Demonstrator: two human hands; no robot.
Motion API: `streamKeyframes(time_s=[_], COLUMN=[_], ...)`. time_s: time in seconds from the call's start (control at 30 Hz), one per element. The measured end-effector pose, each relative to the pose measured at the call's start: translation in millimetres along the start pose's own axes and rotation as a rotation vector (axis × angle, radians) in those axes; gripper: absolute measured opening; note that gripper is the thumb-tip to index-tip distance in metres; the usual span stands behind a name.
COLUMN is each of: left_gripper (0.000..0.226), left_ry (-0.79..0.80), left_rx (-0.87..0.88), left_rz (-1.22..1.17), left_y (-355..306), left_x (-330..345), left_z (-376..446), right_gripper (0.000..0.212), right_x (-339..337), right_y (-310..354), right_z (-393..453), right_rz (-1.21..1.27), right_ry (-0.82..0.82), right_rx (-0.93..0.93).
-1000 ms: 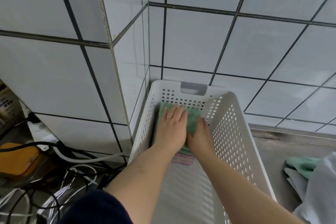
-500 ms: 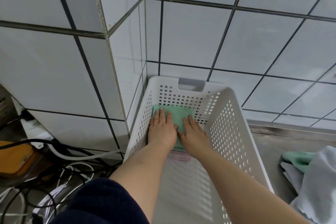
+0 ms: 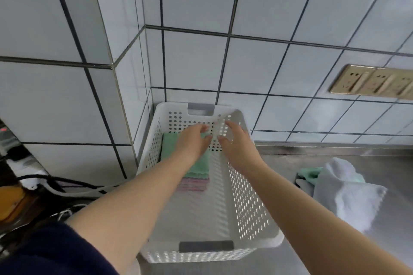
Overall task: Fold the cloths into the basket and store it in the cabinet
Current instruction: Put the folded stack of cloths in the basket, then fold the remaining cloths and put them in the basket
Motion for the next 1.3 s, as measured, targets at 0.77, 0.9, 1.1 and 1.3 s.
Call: streamKeyframes(time_s=[0.77, 0.9, 1.1, 1.3], left_gripper=[0.016, 0.014, 0.014, 0.016], left_ry=[0.547, 0.605, 0.594, 0.559], left_rx=[0.231, 0.190, 0.133, 0.097], left_rz=[-0.474, -0.431, -0.350, -0.323], left_y=[-169, -153, -134, -116], left_x=[132, 164, 204, 239], left_z=[-172, -180, -179, -166], right_gripper=[0.045, 0.044, 0.043, 0.044], right_x=[-160, -156, -149, -141], right_y=[-166, -190, -225, -269], right_z=[-251, -272, -285, -259], right_rz=[-0.106, -0.123, -0.196, -0.190], right_ry=[-0.227, -0.177, -0.100, -0.028], right_rx=[0.527, 0.554, 0.544, 0.519])
Point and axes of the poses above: each hand's wrist, its own z-axis towards the middle knuckle, its own x-axis out of the palm, y = z × x, the point moved 4 cm from there along z, towards the middle knuckle, and after that the axes turned 11 degrees about -z, right-handed, at the moved point
